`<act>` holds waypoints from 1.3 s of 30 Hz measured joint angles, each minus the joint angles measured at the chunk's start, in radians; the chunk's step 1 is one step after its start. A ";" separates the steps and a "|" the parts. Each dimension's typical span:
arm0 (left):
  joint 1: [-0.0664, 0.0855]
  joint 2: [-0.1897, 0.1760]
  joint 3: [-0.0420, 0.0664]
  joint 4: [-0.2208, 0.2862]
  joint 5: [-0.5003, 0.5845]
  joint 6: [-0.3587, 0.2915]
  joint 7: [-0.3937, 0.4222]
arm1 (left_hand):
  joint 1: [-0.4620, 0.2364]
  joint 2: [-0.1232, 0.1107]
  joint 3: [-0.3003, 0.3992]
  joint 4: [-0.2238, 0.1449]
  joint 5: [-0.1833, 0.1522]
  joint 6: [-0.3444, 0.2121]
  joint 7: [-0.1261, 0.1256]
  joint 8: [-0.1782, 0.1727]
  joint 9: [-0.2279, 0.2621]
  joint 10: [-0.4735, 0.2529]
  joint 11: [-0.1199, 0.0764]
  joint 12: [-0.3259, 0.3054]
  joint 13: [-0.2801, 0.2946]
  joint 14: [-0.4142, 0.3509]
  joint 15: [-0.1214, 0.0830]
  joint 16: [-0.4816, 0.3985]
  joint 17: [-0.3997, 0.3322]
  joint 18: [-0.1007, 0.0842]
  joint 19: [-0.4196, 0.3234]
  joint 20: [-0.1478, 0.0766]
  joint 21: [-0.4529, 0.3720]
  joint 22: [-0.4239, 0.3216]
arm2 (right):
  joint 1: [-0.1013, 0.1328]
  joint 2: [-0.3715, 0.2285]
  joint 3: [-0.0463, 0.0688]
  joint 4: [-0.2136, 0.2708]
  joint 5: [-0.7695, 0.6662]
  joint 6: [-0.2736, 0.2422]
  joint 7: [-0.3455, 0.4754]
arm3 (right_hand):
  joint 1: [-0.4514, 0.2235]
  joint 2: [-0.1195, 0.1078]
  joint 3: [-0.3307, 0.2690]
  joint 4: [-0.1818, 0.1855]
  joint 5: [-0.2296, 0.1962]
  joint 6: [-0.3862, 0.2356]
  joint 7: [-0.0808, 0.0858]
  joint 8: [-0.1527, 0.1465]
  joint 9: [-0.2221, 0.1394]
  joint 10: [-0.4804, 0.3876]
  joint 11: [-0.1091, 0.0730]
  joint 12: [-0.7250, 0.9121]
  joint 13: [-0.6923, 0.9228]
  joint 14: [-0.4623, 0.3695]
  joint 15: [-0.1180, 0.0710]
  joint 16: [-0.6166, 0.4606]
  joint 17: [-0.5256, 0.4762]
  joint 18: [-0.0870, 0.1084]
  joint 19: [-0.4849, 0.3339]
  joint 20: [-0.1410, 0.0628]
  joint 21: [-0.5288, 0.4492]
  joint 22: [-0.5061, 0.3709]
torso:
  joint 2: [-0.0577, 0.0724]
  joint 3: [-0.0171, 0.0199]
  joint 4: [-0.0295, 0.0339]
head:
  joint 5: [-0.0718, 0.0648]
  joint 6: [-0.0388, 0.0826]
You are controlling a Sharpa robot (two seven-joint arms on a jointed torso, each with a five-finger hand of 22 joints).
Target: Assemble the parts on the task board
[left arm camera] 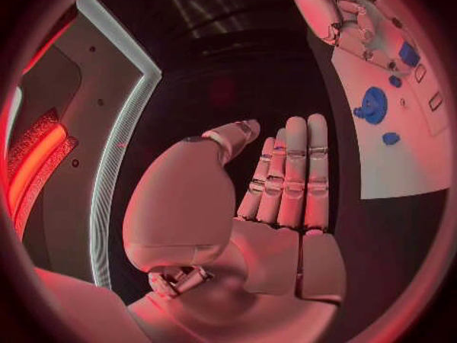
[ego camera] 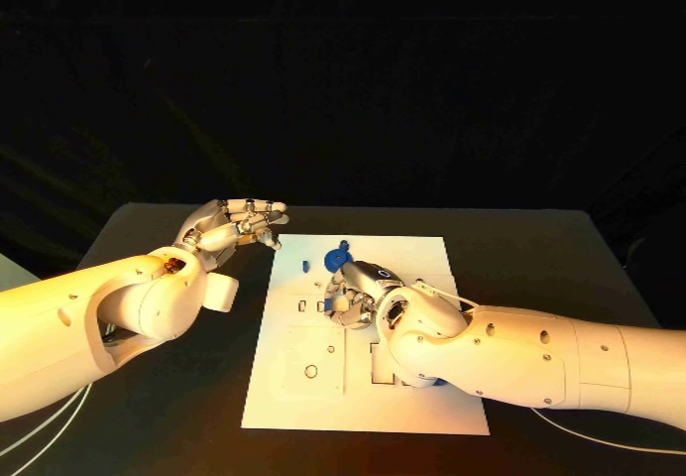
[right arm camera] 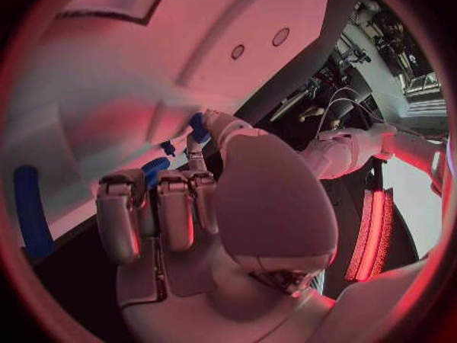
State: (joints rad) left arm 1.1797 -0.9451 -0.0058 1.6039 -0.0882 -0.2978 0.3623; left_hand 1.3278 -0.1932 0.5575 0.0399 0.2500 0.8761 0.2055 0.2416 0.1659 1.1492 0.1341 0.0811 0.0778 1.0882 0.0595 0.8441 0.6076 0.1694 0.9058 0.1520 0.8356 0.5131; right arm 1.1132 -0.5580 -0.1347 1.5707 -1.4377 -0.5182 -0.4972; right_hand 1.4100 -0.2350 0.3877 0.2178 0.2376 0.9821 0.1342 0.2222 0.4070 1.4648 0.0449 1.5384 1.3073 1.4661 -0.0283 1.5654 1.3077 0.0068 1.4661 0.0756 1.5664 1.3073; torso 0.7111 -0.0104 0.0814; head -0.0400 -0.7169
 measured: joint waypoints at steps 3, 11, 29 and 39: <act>0.000 0.000 0.000 0.000 0.000 0.000 -0.001 | 0.000 0.000 0.000 0.000 0.000 0.000 0.000 0.000 0.000 0.000 0.000 0.000 0.000 0.000 0.000 0.000 0.000 0.000 0.000 0.000 0.000 0.000 | 0.000 0.000 0.000 0.000 -0.001 0.000 0.001 | -0.010 -0.010 -0.008 0.004 -0.007 -0.030 0.009 -0.018 -0.007 0.000 0.014 -0.041 0.000 0.000 0.014 0.000 0.000 0.000 0.000 0.011 0.000 0.000 | 0.000 0.0000 0.0000 | 0.000 0.000; 0.000 -0.001 0.000 0.000 -0.004 0.001 -0.003 | 0.000 0.000 0.000 0.000 -0.004 0.000 0.000 0.000 0.000 0.000 0.000 0.000 0.000 -0.004 0.003 0.000 -0.001 0.000 -0.004 0.004 0.007 0.002 | -0.001 -0.009 0.000 0.017 -0.001 -0.002 0.005 | -0.011 -0.030 -0.080 0.021 -0.084 -0.086 0.028 -0.044 -0.023 -0.012 0.034 -0.123 0.000 0.001 0.027 0.000 0.000 0.000 0.000 0.029 0.000 0.001 | 0.000 0.0002 0.0003 | 0.000 0.001; 0.000 0.020 0.000 -0.042 -0.179 0.043 -0.154 | -0.086 0.006 -0.121 0.081 -0.005 -0.009 -0.042 0.109 0.054 -0.018 -0.050 0.425 0.296 0.270 -0.040 0.465 0.437 0.000 0.084 -0.033 0.169 0.083 | 0.054 -0.198 0.019 0.179 0.084 -0.080 0.110 | 0.065 0.041 -0.301 0.069 -0.018 -0.069 0.022 -0.033 -0.022 -0.013 0.033 -0.117 0.001 0.001 0.032 0.000 0.000 0.000 0.000 0.029 0.000 0.001 | -0.005 0.0012 -0.0058 | 0.006 0.004; 0.007 0.100 0.000 -0.082 -0.517 0.214 -0.428 | -0.123 0.015 -0.125 0.189 -0.003 -0.006 -0.074 0.291 0.176 -0.050 -0.087 0.877 0.619 0.378 -0.070 0.619 0.695 -0.016 0.235 -0.063 0.373 0.343 | 0.137 -0.322 0.024 0.199 0.296 -0.087 0.200 | 0.065 0.041 -0.298 0.072 -0.015 -0.056 0.016 -0.020 -0.018 -0.016 0.030 -0.117 0.001 0.000 0.032 0.000 0.000 0.000 0.000 0.028 0.000 0.000 | -0.014 0.0032 -0.0138 | 0.016 -0.008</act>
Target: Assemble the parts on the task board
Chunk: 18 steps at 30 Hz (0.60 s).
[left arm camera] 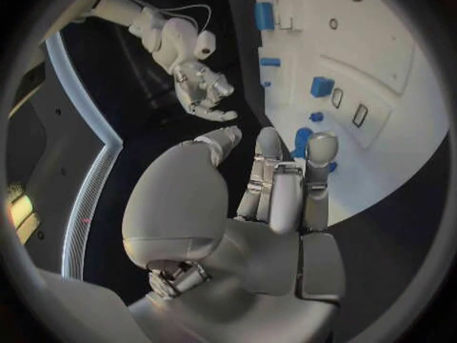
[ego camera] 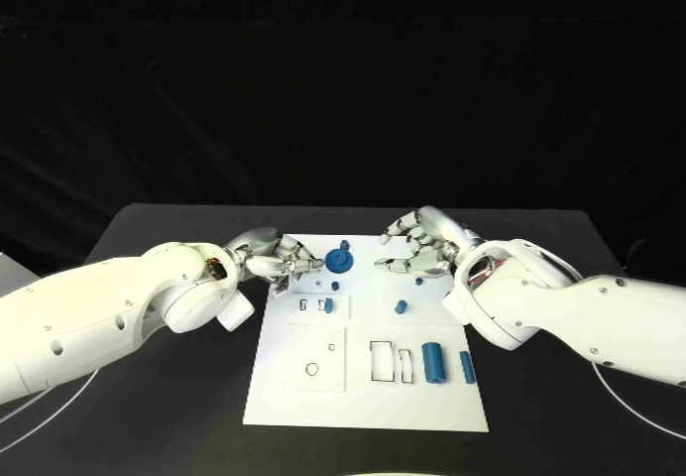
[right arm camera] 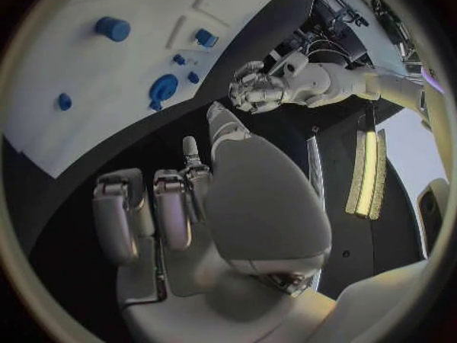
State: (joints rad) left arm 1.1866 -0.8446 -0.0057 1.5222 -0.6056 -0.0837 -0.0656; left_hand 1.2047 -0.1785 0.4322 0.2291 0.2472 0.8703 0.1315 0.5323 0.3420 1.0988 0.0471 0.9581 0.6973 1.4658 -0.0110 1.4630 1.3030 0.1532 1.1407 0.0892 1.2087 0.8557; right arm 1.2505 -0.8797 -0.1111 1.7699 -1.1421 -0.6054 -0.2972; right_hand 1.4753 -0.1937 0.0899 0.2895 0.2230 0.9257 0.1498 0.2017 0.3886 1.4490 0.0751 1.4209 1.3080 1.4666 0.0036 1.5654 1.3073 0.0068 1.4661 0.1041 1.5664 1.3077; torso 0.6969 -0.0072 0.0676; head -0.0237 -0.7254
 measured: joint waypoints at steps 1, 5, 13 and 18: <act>0.002 0.007 0.000 -0.003 -0.028 0.012 -0.024 | -0.008 -0.001 -0.006 0.011 0.000 -0.002 -0.002 0.009 0.008 0.007 0.000 0.016 0.015 0.000 0.000 0.001 0.003 0.000 0.003 -0.003 0.007 0.008 | 0.003 -0.008 0.000 0.000 0.014 0.000 0.005 | 0.000 0.000 0.000 0.000 0.000 0.000 0.000 0.000 0.000 0.000 0.000 0.000 0.000 0.000 0.000 0.000 0.000 0.000 0.000 0.000 0.000 0.000 | -0.001 0.0007 -0.0007 | 0.001 -0.001; 0.014 0.035 0.000 -0.019 -0.137 0.052 -0.124 | -0.035 -0.006 -0.045 0.056 0.000 -0.011 -0.011 0.047 0.042 0.022 -0.002 0.074 0.071 0.000 0.000 0.007 0.005 0.000 0.017 -0.007 0.025 0.036 | 0.011 -0.039 0.000 0.000 0.063 0.002 0.019 | 0.000 0.000 0.000 0.000 0.000 0.000 0.000 0.004 0.001 0.000 0.000 0.000 0.000 0.000 0.000 0.000 0.000 0.000 0.000 0.000 0.000 0.000 | -0.003 0.0031 -0.0017 | 0.006 -0.006; 0.047 0.083 -0.001 -0.045 -0.270 0.099 -0.269 | -0.098 -0.007 -0.113 0.064 -0.008 -0.029 -0.017 0.084 0.079 0.032 -0.006 0.102 0.091 -0.001 -0.007 0.011 0.005 0.000 0.021 -0.010 0.034 0.053 | 0.017 -0.064 0.000 -0.007 0.110 0.006 0.028 | -0.006 0.006 0.000 0.000 0.000 0.000 0.000 0.004 0.001 0.000 0.000 0.000 0.000 0.000 0.000 0.000 0.001 0.000 0.000 0.000 0.000 0.000 | -0.008 0.0082 -0.0009 | 0.010 -0.015; 0.061 0.120 -0.010 -0.064 -0.305 0.142 -0.324 | -0.116 -0.009 -0.137 0.065 -0.015 -0.032 -0.021 0.093 0.088 0.016 -0.008 0.090 0.065 -0.001 -0.007 0.011 0.005 0.000 0.021 -0.010 0.038 0.056 | 0.017 -0.068 0.000 -0.014 0.122 0.011 0.027 | -0.006 0.006 0.000 0.000 0.000 0.000 0.000 0.004 0.001 0.000 0.000 0.000 0.000 0.000 0.000 0.000 0.001 0.000 0.000 0.000 0.000 0.000 | -0.008 0.0086 -0.0008 | 0.011 -0.019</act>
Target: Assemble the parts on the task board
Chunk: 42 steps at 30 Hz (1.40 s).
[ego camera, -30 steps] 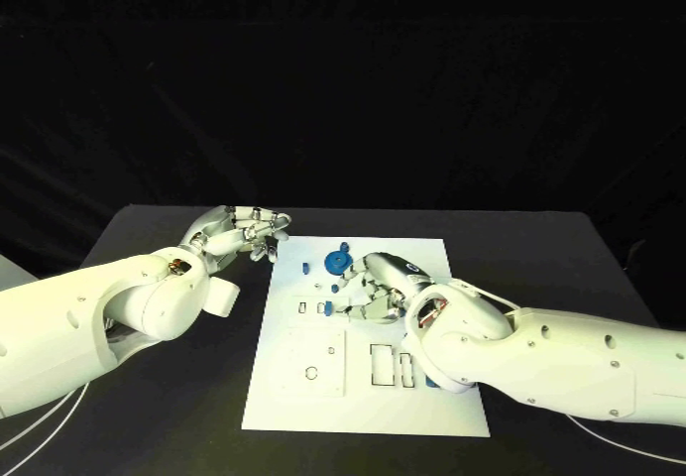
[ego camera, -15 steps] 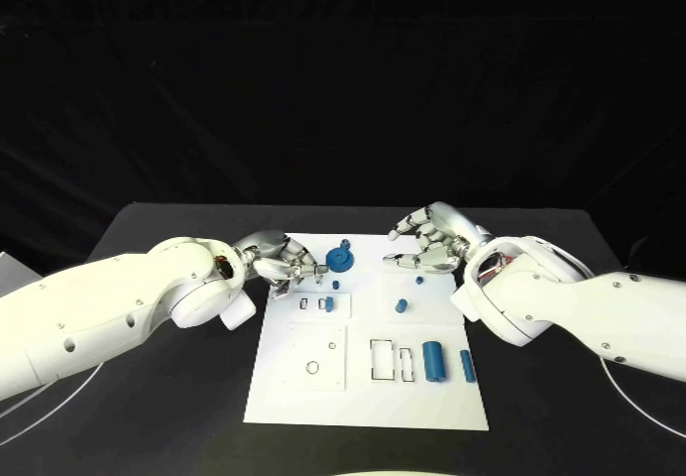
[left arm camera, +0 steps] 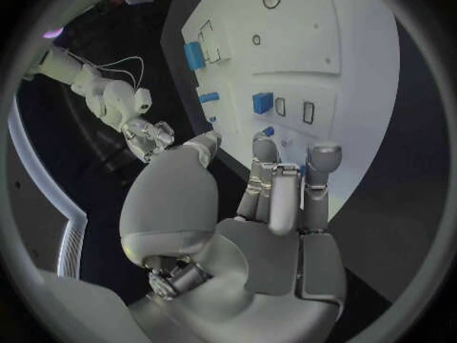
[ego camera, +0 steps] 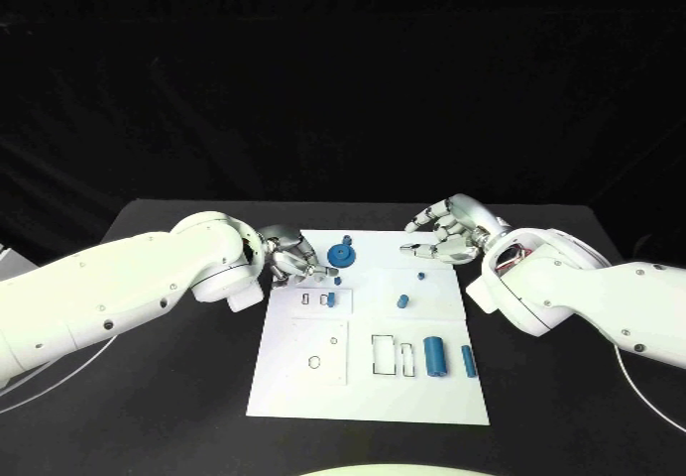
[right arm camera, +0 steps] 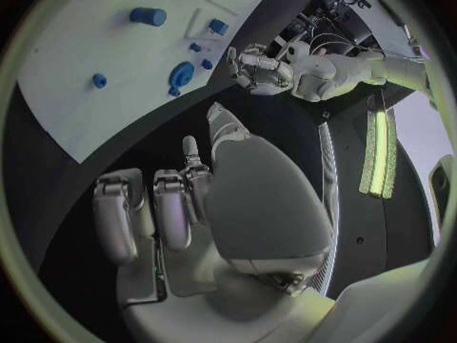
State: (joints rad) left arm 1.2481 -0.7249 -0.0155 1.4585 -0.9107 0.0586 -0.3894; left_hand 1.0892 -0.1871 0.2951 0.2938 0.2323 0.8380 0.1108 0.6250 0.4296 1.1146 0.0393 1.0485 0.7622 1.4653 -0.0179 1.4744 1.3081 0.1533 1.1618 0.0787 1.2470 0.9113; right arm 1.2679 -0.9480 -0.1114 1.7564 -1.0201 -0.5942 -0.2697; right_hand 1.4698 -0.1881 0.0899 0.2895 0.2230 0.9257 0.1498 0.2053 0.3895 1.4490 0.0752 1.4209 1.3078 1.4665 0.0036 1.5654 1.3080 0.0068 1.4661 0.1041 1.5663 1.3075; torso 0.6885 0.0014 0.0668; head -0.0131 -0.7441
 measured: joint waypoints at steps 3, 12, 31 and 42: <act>0.009 0.021 -0.006 -0.016 -0.016 0.032 -0.024 | -0.004 0.005 -0.005 0.000 -0.004 0.000 0.000 0.003 0.003 0.000 0.000 0.000 0.000 0.000 0.000 0.000 0.000 0.000 0.000 0.000 0.000 0.001 | 0.000 -0.001 0.000 -0.004 0.005 0.004 -0.002 | -0.004 0.004 0.000 0.000 0.000 0.000 0.000 0.000 0.000 0.000 0.000 0.000 0.000 0.000 0.000 0.000 0.000 0.000 0.000 0.000 0.000 0.000 | 0.000 0.0000 -0.0001 | 0.001 -0.003; 0.033 0.070 -0.022 -0.071 -0.046 0.120 -0.065 | -0.008 0.008 -0.008 -0.003 -0.004 0.000 0.000 0.011 0.009 -0.003 -0.003 0.000 -0.005 0.000 0.000 0.002 0.000 -0.016 0.005 -0.002 0.003 0.006 | 0.000 0.002 0.000 -0.014 0.012 0.013 -0.007 | -0.004 0.004 0.000 0.000 0.000 0.000 0.000 0.000 0.000 0.000 0.000 0.000 0.000 0.000 0.000 0.000 0.000 0.000 0.000 0.000 0.000 0.000 | 0.001 0.0003 -0.0002 | -0.004 -0.004; 0.038 0.143 -0.036 -0.142 -0.065 0.215 -0.094 | -0.011 0.026 -0.021 -0.001 -0.004 0.000 0.000 0.026 0.021 -0.032 -0.007 -0.030 -0.044 0.000 0.000 0.004 0.000 -0.015 0.007 0.000 0.004 0.003 | 0.000 0.008 0.000 -0.022 0.015 0.018 -0.018 | -0.008 0.000 0.000 0.000 0.000 0.000 0.000 0.000 0.000 0.000 0.000 0.000 0.000 0.000 0.000 0.000 0.000 0.000 0.000 0.000 0.000 0.001 | 0.001 -0.0020 0.0000 | -0.017 -0.013; 0.038 0.159 -0.038 -0.156 -0.071 0.246 -0.099 | -0.002 0.035 -0.021 -0.001 -0.004 0.000 0.000 0.033 0.029 -0.032 -0.007 -0.030 -0.044 0.003 -0.004 0.004 0.000 -0.015 0.007 0.000 0.004 0.005 | 0.000 0.013 0.000 -0.024 0.015 0.018 -0.020 | -0.012 0.004 0.000 0.000 0.000 0.000 0.000 0.004 0.000 0.000 0.000 0.000 0.000 0.000 0.000 0.000 0.000 0.000 0.000 0.000 0.000 0.000 | 0.001 -0.0029 0.0000 | -0.015 -0.015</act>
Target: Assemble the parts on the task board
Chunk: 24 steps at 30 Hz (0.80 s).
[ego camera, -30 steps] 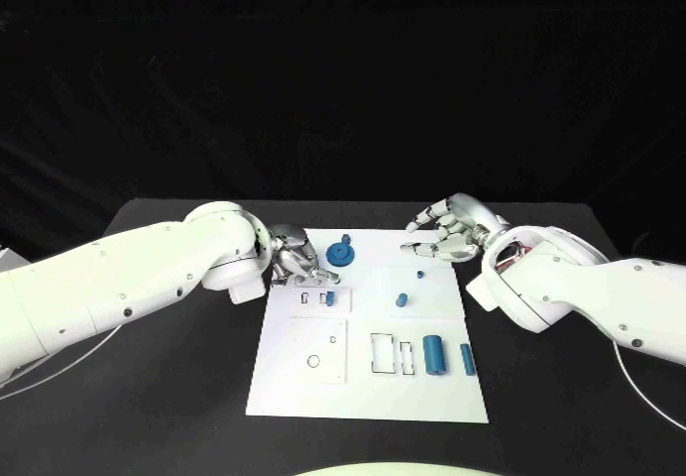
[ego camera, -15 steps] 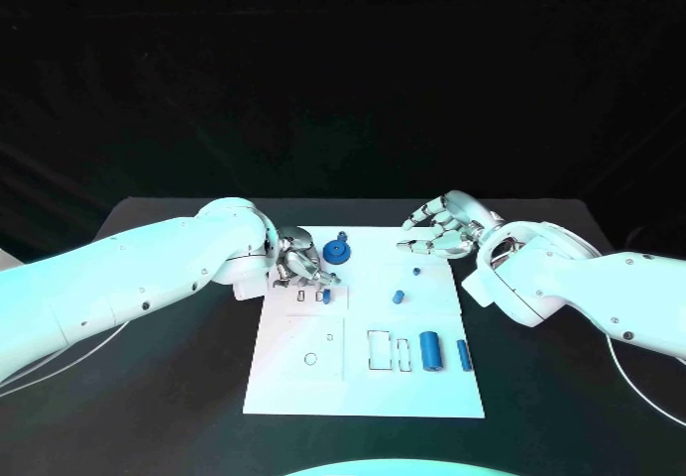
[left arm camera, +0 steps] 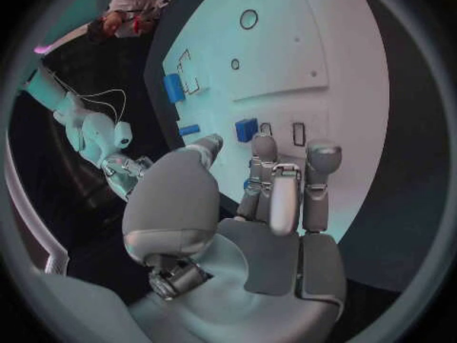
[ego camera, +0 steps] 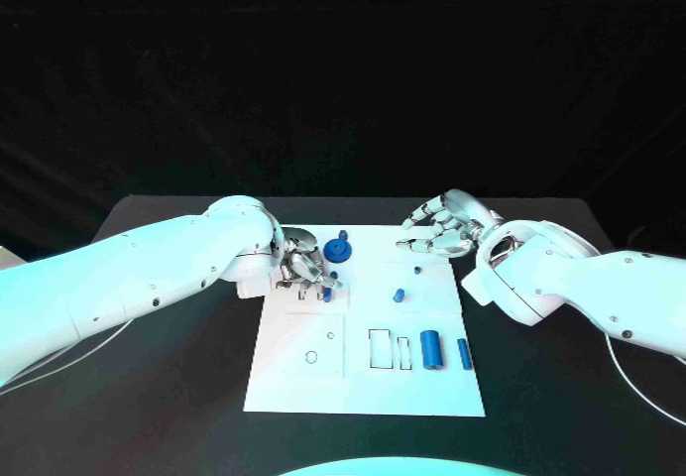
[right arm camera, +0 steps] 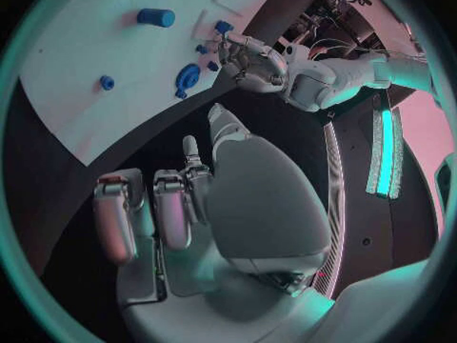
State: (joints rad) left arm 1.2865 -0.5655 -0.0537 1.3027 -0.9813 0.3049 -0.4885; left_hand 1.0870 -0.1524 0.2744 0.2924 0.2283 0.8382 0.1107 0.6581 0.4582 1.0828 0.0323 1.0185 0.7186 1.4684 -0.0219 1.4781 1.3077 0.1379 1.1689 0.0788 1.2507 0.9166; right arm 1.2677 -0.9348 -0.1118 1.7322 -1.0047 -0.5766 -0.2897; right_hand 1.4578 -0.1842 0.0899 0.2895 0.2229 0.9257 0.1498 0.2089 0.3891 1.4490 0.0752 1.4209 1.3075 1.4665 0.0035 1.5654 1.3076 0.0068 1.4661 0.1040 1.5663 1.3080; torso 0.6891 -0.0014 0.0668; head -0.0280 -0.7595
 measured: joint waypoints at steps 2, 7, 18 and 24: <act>0.000 0.001 0.000 -0.004 0.000 0.004 -0.001 | 0.004 0.004 0.000 0.000 0.000 0.000 0.000 0.006 0.002 0.000 0.000 0.000 0.003 -0.003 -0.003 0.000 0.000 0.000 0.000 0.000 0.000 0.000 | 0.000 0.001 0.000 -0.001 0.000 0.000 0.000 | 0.000 0.000 0.000 0.000 0.000 0.000 0.000 0.000 0.000 0.000 0.000 0.000 0.000 0.000 0.000 0.000 0.000 0.000 0.000 0.000 0.000 0.000 | 0.000 0.0000 0.0000 | 0.000 0.000; 0.000 0.002 -0.001 -0.009 -0.001 0.011 -0.002 | 0.024 0.022 0.000 0.000 0.000 0.003 -0.005 0.020 0.011 0.001 -0.001 0.007 0.010 -0.003 -0.003 0.000 0.000 0.000 0.000 0.000 0.005 0.006 | 0.000 0.003 0.000 -0.002 0.000 0.000 -0.001 | -0.001 0.001 0.000 0.000 0.000 0.000 0.000 0.000 0.001 0.000 0.000 0.000 0.000 0.000 0.000 0.000 0.000 0.000 0.000 0.000 0.000 0.000 | 0.000 0.0000 0.0001 | -0.001 -0.001; 0.000 0.013 -0.001 -0.018 -0.002 0.032 -0.005 | 0.076 0.037 0.014 -0.008 0.007 -0.003 -0.011 0.039 0.025 0.023 -0.014 0.030 0.034 -0.003 -0.010 0.000 0.000 0.000 0.000 0.000 0.006 0.009 | -0.002 0.009 0.000 -0.006 0.001 0.001 -0.003 | -0.001 0.001 0.000 0.000 0.000 0.000 0.000 0.000 0.001 0.000 0.000 0.000 0.000 0.000 0.000 0.000 0.000 0.000 0.000 0.000 0.000 0.000 | -0.001 0.0012 -0.0001 | 0.001 -0.004; 0.000 0.016 -0.003 -0.024 -0.002 0.041 -0.006 | 0.076 0.037 0.014 -0.008 0.007 -0.003 -0.011 0.039 0.025 0.026 -0.011 0.030 0.036 -0.003 -0.010 0.000 0.000 0.000 0.000 0.000 0.006 0.011 | -0.002 0.009 0.000 -0.007 0.001 0.002 -0.003 | -0.001 0.001 0.000 0.000 0.000 0.000 0.000 0.000 0.001 0.000 0.000 0.000 0.000 0.000 0.000 0.000 0.000 0.000 0.000 0.000 0.000 0.000 | 0.000 0.0012 -0.0006 | 0.000 -0.005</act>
State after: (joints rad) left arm 1.2865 -0.5494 -0.0566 1.2784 -0.9832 0.3461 -0.4942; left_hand 1.1634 -0.1158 0.2887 0.2841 0.2357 0.8347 0.0996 0.6974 0.4828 1.1085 0.0214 1.0485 0.7546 1.4652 -0.0321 1.4781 1.3075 0.1379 1.1688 0.0787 1.2567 0.9274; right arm 1.2655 -0.9256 -0.1122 1.7252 -1.0037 -0.5743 -0.2928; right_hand 1.4565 -0.1829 0.0899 0.2894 0.2229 0.9257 0.1498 0.2089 0.3900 1.4489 0.0752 1.4209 1.3074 1.4665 0.0035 1.5654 1.3073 0.0068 1.4661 0.1040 1.5663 1.3077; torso 0.6887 -0.0002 0.0662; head -0.0283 -0.7644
